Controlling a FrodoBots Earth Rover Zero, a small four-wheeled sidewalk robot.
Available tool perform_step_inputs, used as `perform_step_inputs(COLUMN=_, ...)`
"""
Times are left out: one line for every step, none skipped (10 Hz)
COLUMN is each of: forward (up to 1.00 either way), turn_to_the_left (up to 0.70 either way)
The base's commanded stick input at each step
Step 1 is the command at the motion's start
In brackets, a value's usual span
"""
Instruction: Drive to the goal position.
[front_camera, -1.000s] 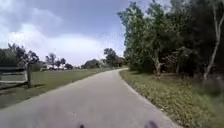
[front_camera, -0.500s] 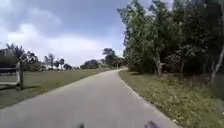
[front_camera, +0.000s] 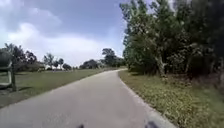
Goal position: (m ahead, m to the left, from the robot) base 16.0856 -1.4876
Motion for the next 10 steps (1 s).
perform_step_inputs(forward=0.7, turn_to_the_left=0.0)
perform_step_inputs(forward=0.7, turn_to_the_left=0.0)
perform_step_inputs(forward=0.7, turn_to_the_left=0.0)
perform_step_inputs(forward=0.7, turn_to_the_left=0.0)
perform_step_inputs(forward=0.7, turn_to_the_left=0.0)
perform_step_inputs(forward=0.7, turn_to_the_left=0.1)
perform_step_inputs(forward=0.7, turn_to_the_left=0.14)
perform_step_inputs(forward=0.7, turn_to_the_left=0.14)
perform_step_inputs(forward=0.7, turn_to_the_left=0.14)
perform_step_inputs(forward=0.7, turn_to_the_left=0.14)
